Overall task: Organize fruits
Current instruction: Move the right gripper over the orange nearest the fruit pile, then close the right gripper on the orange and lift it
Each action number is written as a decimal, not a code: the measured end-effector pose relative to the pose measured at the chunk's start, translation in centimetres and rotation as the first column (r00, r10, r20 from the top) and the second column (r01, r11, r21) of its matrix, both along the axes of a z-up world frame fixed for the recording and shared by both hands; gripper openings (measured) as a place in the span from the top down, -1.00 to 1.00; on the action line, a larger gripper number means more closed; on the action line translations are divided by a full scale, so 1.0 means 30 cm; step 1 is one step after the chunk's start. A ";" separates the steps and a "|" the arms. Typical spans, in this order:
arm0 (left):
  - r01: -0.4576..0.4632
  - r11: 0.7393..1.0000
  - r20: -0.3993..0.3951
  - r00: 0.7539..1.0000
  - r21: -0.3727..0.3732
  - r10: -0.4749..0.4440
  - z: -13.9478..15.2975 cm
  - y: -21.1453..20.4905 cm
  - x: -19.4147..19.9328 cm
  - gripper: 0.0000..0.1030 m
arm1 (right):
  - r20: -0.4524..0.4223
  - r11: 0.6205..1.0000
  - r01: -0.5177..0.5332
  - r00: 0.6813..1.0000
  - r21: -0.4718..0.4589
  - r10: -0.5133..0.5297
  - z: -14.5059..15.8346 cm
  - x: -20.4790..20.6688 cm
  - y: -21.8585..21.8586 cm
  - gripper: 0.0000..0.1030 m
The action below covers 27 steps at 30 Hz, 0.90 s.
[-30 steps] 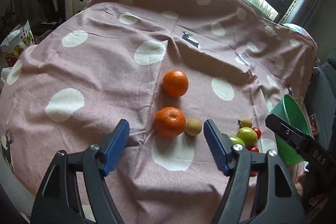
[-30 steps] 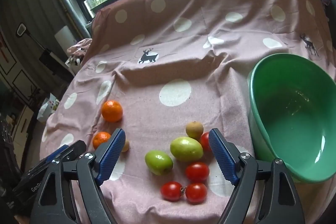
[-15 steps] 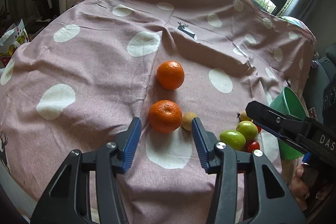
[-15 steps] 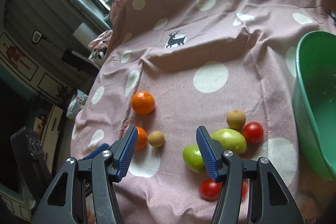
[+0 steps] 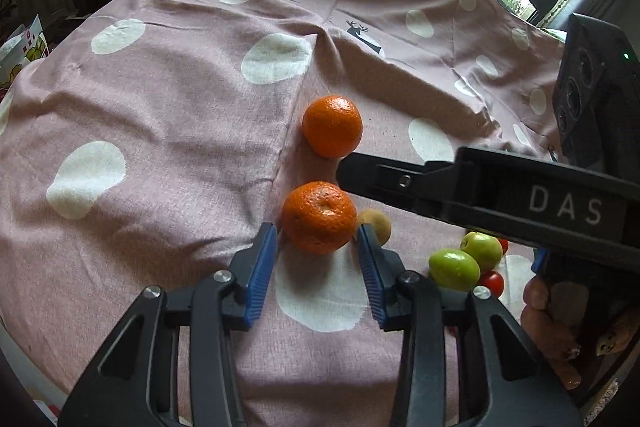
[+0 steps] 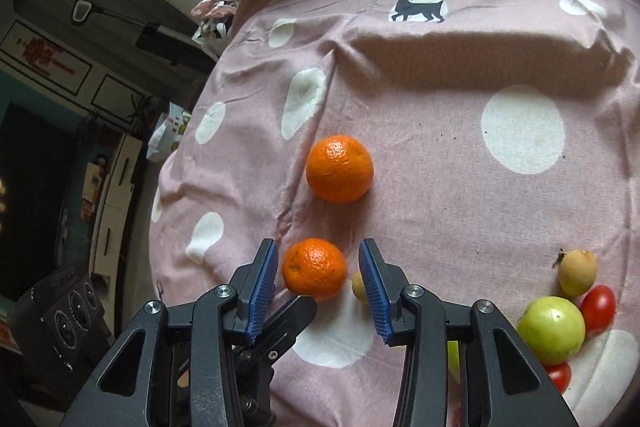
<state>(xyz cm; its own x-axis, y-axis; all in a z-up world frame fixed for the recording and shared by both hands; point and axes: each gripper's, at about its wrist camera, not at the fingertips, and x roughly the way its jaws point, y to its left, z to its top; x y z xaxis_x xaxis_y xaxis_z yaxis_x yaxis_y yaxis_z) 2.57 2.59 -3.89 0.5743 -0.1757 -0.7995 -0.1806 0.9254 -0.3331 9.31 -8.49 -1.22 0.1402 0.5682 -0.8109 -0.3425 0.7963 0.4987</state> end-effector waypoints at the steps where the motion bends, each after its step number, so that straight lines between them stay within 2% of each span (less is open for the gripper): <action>1: 0.000 1.000 0.003 1.000 0.002 0.000 0.001 -0.003 0.001 0.23 | -0.013 1.000 -0.012 1.000 -0.013 0.012 -0.013 0.005 0.006 0.14; 7: 0.009 0.999 -0.023 1.000 -0.031 -0.009 -0.021 -0.008 0.018 0.24 | -0.015 0.998 -0.049 0.999 -0.038 0.048 -0.050 0.021 0.036 0.13; 10: 0.008 1.000 -0.021 1.000 -0.019 -0.008 -0.024 -0.017 0.026 0.25 | -0.019 0.997 -0.069 0.997 -0.030 0.069 -0.057 0.023 0.046 0.13; 22: 0.017 1.000 0.002 1.000 0.014 -0.017 -0.023 -0.017 0.035 0.34 | 0.073 0.994 -0.088 0.993 -0.067 0.093 -0.058 -0.010 0.067 0.15; 27: 0.038 0.999 0.055 0.998 0.034 -0.040 0.020 -0.031 0.002 0.32 | 0.115 0.997 -0.059 0.991 -0.053 0.065 -0.011 -0.052 0.045 0.15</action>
